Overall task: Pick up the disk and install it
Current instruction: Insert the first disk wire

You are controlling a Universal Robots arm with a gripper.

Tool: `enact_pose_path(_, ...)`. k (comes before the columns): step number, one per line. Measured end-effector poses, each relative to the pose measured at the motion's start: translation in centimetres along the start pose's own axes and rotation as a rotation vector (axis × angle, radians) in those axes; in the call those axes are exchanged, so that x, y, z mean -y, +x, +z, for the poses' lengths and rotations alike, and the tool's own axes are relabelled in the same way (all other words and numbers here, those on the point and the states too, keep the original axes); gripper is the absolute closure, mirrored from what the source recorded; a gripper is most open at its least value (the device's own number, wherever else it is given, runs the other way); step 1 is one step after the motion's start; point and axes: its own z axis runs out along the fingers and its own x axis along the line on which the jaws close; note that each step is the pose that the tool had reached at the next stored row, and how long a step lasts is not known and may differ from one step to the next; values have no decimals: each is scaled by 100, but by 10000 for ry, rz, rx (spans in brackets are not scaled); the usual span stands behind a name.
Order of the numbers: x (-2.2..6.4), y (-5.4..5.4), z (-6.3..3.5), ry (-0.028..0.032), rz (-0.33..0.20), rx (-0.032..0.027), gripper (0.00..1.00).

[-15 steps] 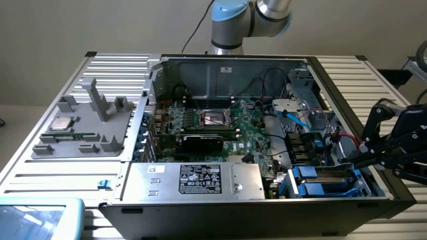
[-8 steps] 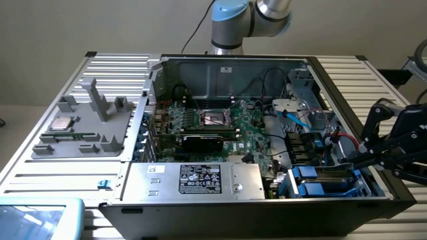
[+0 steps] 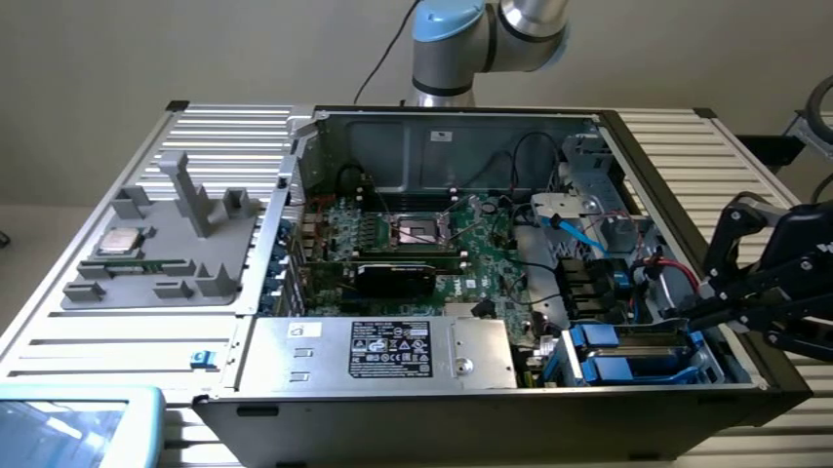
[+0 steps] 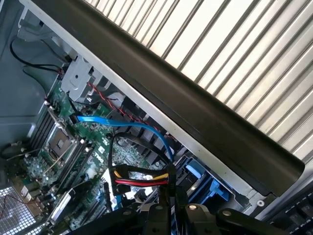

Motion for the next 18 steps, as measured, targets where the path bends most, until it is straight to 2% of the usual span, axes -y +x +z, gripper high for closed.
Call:
enact_pose_path(3,6,4,2,2,1,-2,84)
enact_pose_path(4,7,5,2,22,10,4,84)
enact_pose_path(6,7,6,1,132,65,36,84)
enact_pose_path(10,7,5,2,571,279,244,84)
enact_pose_path(14,7,5,3,1051,510,526,84)
enact_pose_path(16,7,5,3,1290,631,705,84)
enact_pose_path(18,7,5,2,1538,761,915,84)
